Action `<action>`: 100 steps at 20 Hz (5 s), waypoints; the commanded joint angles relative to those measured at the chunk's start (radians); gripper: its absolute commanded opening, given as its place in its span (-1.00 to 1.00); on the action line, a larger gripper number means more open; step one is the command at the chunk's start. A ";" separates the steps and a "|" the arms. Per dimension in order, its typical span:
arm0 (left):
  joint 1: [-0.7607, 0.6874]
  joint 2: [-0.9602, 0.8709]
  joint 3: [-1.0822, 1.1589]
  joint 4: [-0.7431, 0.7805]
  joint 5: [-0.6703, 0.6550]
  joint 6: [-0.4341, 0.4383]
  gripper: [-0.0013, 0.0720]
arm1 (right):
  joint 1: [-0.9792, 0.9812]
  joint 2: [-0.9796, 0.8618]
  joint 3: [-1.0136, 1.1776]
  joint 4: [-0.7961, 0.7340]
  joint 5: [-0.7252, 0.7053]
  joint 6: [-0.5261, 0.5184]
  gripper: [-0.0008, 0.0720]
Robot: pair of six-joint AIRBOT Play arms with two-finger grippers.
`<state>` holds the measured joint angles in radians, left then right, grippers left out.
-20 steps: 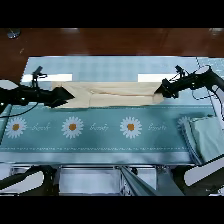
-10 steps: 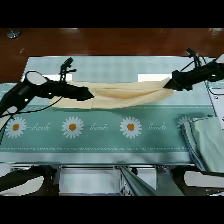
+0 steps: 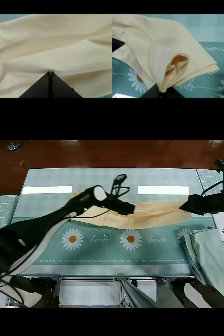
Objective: Fold the shirts.
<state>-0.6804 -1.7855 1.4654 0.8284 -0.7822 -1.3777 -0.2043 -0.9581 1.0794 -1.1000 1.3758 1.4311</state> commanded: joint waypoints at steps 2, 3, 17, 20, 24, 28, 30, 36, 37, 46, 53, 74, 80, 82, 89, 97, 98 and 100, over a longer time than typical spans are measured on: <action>-0.127 -0.178 0.185 0.008 -0.037 -0.110 -0.91 | 0.001 0.039 -0.011 0.039 0.000 0.013 -0.90; -0.149 -0.199 0.210 -0.008 -0.040 -0.120 -0.91 | 0.001 0.039 -0.011 0.066 -0.002 0.004 -0.90; 0.275 -0.021 0.381 0.111 -0.503 -0.097 -0.91 | 0.098 -0.022 0.060 0.155 -0.038 -0.017 -0.90; 0.402 0.206 0.280 0.196 -0.519 -0.049 -0.91 | 0.275 -0.168 0.210 0.155 -0.092 0.022 -0.90; 0.532 0.629 -0.104 0.204 -0.377 -0.022 -0.91 | 0.499 -0.444 0.460 0.156 -0.138 0.064 -0.90; 0.589 1.011 -0.541 0.204 -0.254 -0.063 -0.90 | 0.663 -0.741 0.718 0.159 -0.172 0.113 -0.90; 0.588 1.130 -0.701 0.201 -0.237 -0.108 -0.90 | 0.720 -0.880 0.836 0.167 -0.189 0.137 -0.90; 0.587 1.201 -0.885 0.175 -0.211 -0.145 -0.90 | 0.798 -1.136 0.983 0.327 -0.277 0.159 -0.14; 0.587 1.196 -0.892 0.175 -0.183 -0.145 -0.90 | 0.798 -1.150 0.983 0.373 -0.276 0.148 0.59; 0.587 1.105 -0.893 0.176 -0.081 -0.125 -0.90 | 0.364 -0.814 0.933 0.381 0.228 -0.006 0.76; 0.586 1.024 -0.893 0.174 -0.081 -0.123 -0.90 | 0.167 -0.227 -0.062 0.022 -0.373 0.255 0.72; 0.493 0.938 -0.893 0.122 -0.029 -0.123 -0.90 | 0.451 -0.708 0.552 0.203 -0.138 0.077 -0.90; 0.493 0.938 -0.893 0.121 -0.029 -0.123 -0.90 | 0.362 -0.674 1.036 0.063 0.239 0.191 -0.90; 0.493 0.938 -0.893 0.121 -0.029 -0.123 -0.90 | 0.283 -0.605 1.036 0.005 0.282 0.219 -0.90; 0.493 0.938 -0.893 0.121 -0.030 -0.124 -0.90 | -0.108 -0.360 0.946 -0.047 0.480 0.248 -0.90; 0.493 0.938 -0.893 0.121 -0.028 -0.124 -0.90 | -0.472 0.102 0.468 -0.364 0.481 0.212 -0.90; 0.493 0.938 -0.893 0.121 -0.028 -0.124 -0.90 | -0.505 0.161 0.392 -0.446 0.481 0.201 -0.90; 0.493 0.938 -0.893 0.121 -0.028 -0.123 -0.90 | -0.571 0.269 0.235 -0.692 0.480 0.238 -0.90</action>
<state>-0.1871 -0.8474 0.5728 0.9489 -0.8112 -1.5013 -0.6765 -0.8433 1.5112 -1.4990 1.8507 1.6581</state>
